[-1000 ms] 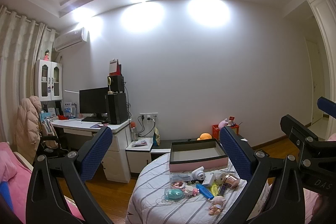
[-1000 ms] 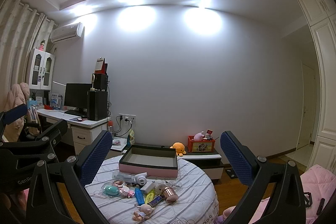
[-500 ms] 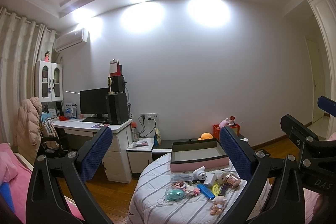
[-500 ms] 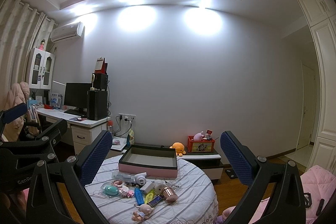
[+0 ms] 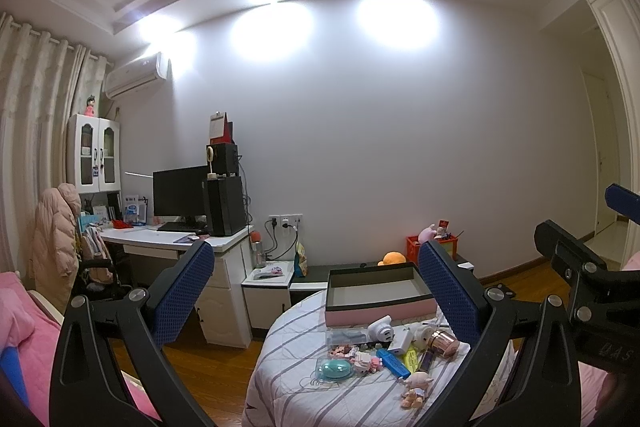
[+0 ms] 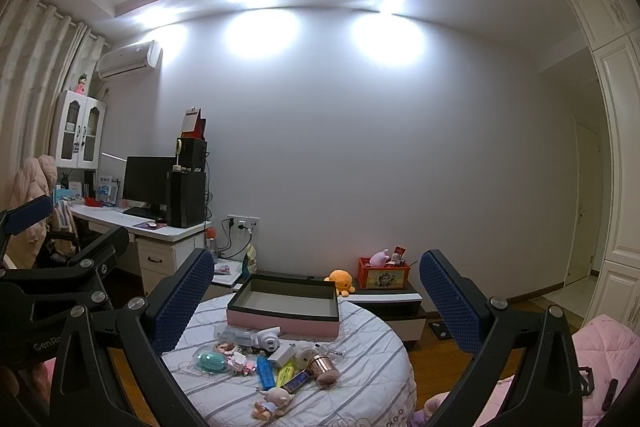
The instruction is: Organize rigid objects
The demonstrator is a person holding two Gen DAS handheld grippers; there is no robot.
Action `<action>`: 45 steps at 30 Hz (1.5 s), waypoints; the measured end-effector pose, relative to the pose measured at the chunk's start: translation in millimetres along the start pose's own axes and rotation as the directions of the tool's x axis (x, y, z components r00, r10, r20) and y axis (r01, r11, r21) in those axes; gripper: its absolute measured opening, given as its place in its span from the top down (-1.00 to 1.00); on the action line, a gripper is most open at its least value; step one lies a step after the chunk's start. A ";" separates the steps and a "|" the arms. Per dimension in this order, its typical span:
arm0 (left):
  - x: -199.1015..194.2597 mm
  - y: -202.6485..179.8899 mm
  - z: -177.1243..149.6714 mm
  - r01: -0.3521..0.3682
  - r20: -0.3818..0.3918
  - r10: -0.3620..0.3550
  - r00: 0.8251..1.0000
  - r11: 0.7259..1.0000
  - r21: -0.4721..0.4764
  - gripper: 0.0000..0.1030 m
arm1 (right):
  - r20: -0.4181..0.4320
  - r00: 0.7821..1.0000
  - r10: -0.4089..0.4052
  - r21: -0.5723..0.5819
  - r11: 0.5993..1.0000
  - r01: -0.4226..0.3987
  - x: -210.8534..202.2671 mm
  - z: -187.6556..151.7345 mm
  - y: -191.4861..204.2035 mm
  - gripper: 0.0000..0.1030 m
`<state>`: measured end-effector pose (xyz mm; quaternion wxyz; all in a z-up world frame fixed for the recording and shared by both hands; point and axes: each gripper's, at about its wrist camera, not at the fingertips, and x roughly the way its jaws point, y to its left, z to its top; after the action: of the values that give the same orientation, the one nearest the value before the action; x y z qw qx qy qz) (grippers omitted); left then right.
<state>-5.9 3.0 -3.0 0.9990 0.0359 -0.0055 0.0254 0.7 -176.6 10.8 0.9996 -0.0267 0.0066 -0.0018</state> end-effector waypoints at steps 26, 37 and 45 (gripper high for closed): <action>121.6 -20.8 -125.6 0.131 -0.332 -0.140 0.933 0.990 -0.048 -1.00 | -0.288 0.957 0.042 0.018 0.999 -0.038 97.9 -102.1 -11.6 -1.00; 217.9 -10.4 -224.7 0.077 -0.597 -0.105 0.795 0.994 -0.072 -1.00 | -0.530 0.847 0.049 0.078 0.997 -0.009 183.1 -194.1 -47.8 -1.00; 271.5 -5.6 -259.9 0.054 -0.684 -0.093 0.723 0.995 -0.079 -1.00 | -0.610 0.787 0.089 0.072 0.996 -0.057 232.1 -225.5 -50.8 -1.00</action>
<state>267.9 29.9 -259.1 0.9309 -0.0027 0.3652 -0.0029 229.7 -240.3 -214.7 0.9432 0.0005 0.3309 0.0283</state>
